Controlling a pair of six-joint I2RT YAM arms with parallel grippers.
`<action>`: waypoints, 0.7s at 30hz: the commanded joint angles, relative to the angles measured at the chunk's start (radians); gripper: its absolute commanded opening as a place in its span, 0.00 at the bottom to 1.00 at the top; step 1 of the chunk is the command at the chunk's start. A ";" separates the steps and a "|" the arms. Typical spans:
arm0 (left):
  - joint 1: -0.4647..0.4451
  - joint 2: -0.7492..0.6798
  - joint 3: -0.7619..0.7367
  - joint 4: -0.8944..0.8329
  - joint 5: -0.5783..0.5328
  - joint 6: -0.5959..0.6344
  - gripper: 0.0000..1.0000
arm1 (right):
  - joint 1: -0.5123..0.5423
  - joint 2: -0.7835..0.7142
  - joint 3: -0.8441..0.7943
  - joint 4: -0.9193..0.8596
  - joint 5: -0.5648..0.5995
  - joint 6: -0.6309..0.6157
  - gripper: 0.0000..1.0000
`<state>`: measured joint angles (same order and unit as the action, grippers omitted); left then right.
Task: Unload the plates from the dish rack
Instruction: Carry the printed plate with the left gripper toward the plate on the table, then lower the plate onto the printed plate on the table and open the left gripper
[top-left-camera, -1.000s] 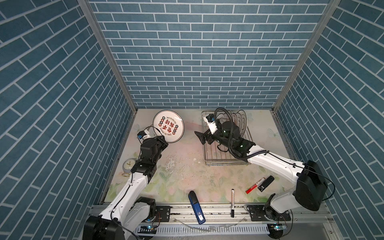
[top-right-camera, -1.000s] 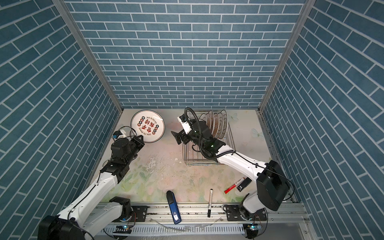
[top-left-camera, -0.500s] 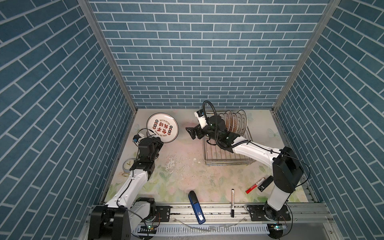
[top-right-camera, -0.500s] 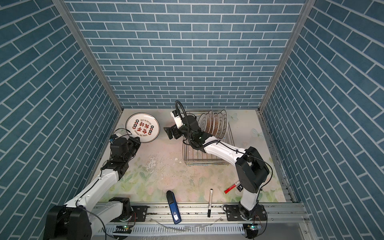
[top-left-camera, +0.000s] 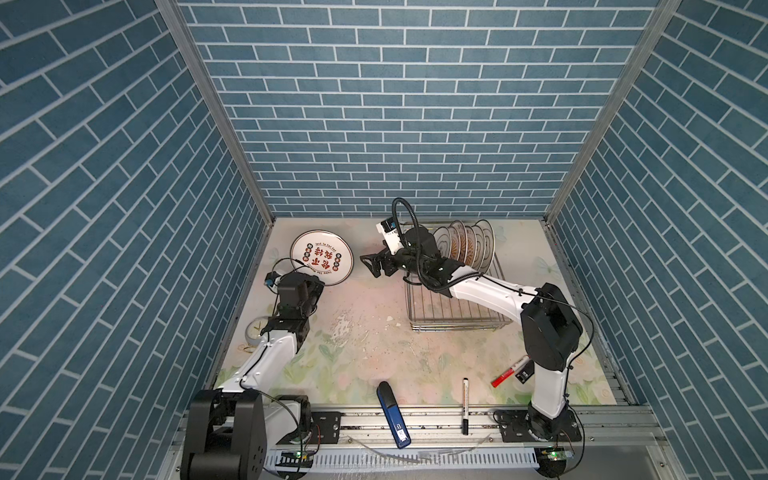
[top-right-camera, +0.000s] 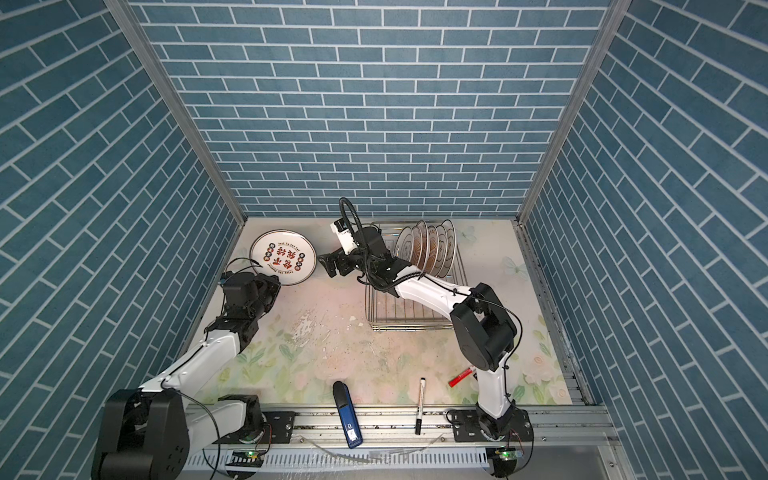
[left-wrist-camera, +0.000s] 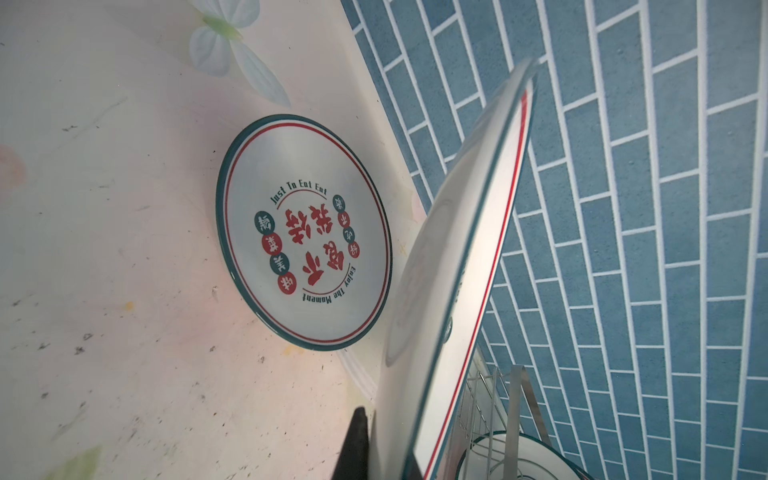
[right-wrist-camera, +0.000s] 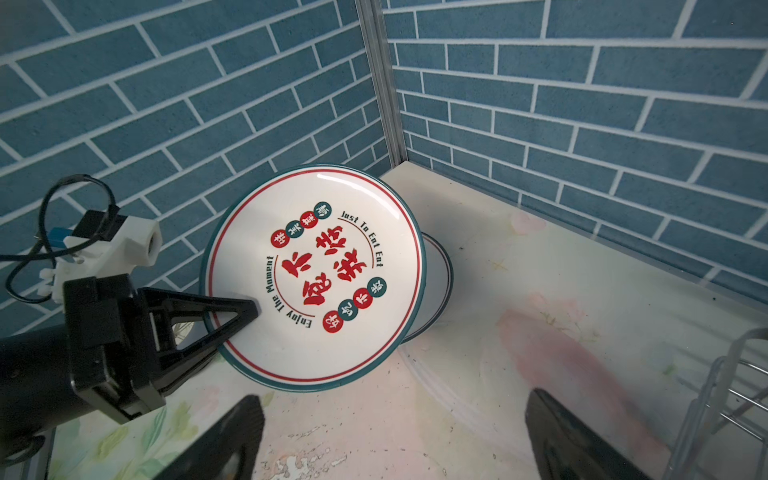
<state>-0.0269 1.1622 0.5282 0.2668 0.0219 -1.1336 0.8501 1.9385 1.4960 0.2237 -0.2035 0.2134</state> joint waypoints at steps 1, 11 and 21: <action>0.013 0.025 0.039 0.069 -0.017 -0.017 0.00 | 0.003 0.044 0.045 -0.001 -0.056 0.030 0.99; 0.027 0.129 0.095 0.083 -0.020 -0.028 0.00 | 0.001 0.110 0.056 0.103 -0.098 0.055 0.98; 0.036 0.286 0.167 0.118 0.015 -0.078 0.00 | 0.003 0.247 0.184 0.134 -0.199 0.099 0.97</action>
<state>0.0017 1.4158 0.6521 0.3099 0.0090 -1.1980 0.8501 2.1750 1.6310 0.3584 -0.3725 0.2913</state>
